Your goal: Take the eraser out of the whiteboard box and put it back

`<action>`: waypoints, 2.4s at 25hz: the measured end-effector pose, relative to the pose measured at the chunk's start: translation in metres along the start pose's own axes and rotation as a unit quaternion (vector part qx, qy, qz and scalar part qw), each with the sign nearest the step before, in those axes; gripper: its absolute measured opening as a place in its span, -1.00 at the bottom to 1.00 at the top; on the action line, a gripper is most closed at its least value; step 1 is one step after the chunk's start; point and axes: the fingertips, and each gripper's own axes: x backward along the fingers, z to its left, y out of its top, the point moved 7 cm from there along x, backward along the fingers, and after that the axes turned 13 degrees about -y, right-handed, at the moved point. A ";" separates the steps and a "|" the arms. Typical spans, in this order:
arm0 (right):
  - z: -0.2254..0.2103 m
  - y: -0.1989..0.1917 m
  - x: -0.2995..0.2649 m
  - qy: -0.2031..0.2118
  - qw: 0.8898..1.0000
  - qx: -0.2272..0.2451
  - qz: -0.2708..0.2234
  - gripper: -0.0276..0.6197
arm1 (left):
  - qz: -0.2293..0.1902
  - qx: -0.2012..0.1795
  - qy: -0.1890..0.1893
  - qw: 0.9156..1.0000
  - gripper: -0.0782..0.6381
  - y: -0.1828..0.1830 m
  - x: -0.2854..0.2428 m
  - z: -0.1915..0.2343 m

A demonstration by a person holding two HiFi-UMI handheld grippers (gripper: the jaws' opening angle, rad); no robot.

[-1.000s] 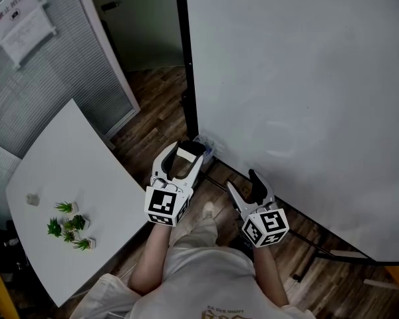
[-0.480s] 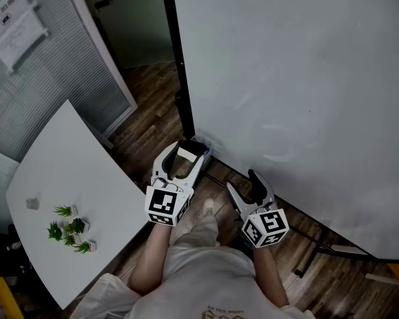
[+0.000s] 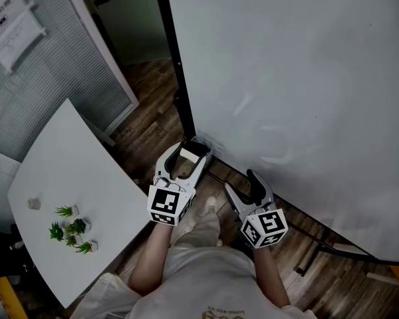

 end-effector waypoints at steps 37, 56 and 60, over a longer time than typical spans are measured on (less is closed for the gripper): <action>0.001 -0.010 -0.023 0.030 0.999 0.003 0.029 0.07 | 0.048 0.023 -0.021 0.998 -0.06 -0.043 -0.034 0.015; -0.004 -0.017 -0.021 0.028 0.999 0.011 0.038 0.06 | 0.025 0.066 -0.021 0.997 -0.05 -0.046 -0.036 0.018; -0.003 -0.017 -0.022 0.027 0.999 0.011 0.038 0.06 | 0.021 0.073 -0.025 0.997 -0.05 -0.045 -0.036 0.020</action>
